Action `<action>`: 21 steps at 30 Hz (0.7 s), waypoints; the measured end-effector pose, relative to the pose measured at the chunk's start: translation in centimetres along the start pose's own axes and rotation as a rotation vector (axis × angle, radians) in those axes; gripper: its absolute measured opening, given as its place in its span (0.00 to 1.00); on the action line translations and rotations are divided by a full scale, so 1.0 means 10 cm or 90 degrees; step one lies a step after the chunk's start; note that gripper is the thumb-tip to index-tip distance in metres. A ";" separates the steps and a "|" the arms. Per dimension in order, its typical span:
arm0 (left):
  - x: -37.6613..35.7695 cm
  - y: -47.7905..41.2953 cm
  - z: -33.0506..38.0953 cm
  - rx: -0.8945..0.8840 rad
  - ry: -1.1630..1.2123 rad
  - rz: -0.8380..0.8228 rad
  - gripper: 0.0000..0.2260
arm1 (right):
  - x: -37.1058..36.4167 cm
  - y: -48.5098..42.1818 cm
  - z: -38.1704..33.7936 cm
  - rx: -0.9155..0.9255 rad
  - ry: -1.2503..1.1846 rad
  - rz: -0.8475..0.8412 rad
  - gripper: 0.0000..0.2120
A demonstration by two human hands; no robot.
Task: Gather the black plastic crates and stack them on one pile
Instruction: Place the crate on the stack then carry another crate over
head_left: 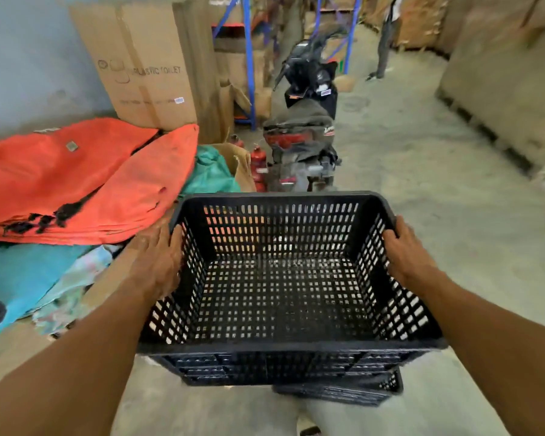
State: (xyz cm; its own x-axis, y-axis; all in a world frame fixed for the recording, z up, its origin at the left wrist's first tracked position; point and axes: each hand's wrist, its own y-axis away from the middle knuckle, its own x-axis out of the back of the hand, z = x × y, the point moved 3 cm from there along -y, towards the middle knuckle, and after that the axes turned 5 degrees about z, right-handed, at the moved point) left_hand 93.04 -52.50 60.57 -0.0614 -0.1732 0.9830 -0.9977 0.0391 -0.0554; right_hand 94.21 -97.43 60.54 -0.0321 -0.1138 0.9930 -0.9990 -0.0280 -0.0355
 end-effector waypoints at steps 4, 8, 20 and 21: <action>-0.34 -0.40 0.99 -0.065 0.072 -0.031 0.48 | -0.37 0.10 0.98 -0.080 0.022 -0.008 0.24; -0.64 -0.48 1.36 -0.097 0.043 -0.034 0.49 | -0.67 0.10 1.33 -0.099 0.017 -0.009 0.26; -2.59 -0.77 2.46 -0.115 0.051 -0.110 0.37 | -2.59 -0.23 2.30 -0.080 0.033 -0.128 0.37; -2.74 -0.81 2.50 -0.120 0.060 -0.116 0.37 | -2.75 -0.24 2.34 -0.084 0.032 -0.136 0.37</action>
State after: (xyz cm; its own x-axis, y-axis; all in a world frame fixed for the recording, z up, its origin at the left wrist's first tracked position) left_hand 102.13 -72.68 29.66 0.1297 -0.1027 0.9862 -0.9685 0.2001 0.1482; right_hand 98.25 -117.53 30.66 0.1820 -0.0697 0.9808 -0.9787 0.0834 0.1875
